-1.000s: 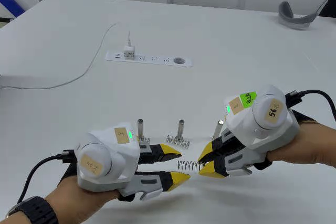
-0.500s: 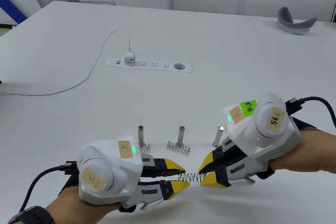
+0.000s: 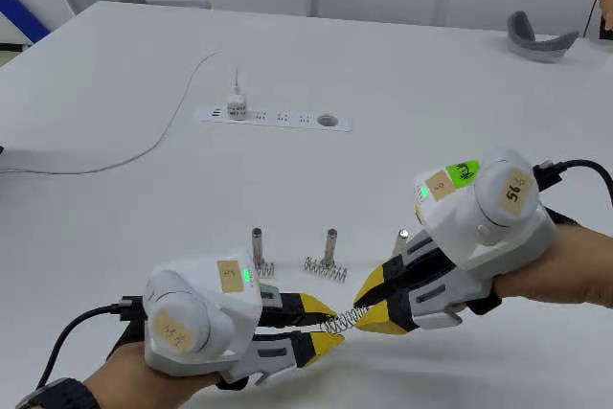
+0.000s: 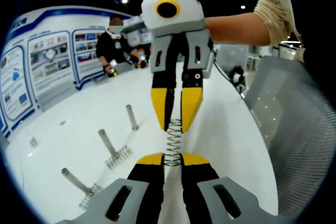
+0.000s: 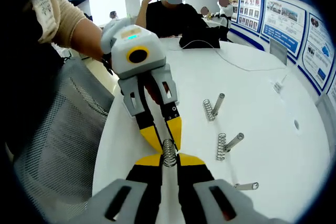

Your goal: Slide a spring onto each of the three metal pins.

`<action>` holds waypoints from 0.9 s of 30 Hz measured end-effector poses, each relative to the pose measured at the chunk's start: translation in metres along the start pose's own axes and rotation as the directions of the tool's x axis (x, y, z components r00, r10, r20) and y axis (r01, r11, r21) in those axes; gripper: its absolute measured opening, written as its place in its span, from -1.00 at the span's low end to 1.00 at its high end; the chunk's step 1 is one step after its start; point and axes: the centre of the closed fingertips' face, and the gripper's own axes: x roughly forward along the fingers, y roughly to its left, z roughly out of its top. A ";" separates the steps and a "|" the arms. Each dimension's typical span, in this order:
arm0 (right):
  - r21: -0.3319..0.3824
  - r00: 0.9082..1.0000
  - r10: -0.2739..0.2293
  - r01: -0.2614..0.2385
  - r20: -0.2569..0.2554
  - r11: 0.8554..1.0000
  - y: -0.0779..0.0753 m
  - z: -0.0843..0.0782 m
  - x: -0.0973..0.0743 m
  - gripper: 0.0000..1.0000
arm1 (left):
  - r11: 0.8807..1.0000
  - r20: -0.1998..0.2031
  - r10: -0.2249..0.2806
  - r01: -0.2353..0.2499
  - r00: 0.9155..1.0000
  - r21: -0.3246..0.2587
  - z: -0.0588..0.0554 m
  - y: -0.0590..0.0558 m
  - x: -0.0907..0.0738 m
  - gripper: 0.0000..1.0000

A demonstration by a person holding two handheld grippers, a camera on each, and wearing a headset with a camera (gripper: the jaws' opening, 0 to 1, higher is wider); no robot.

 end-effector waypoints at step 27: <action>0.014 0.993 -0.052 0.051 0.107 0.999 -0.003 0.025 0.000 -0.67 | 0.995 0.074 0.024 -0.017 0.997 -0.096 0.009 0.004 0.000 -0.79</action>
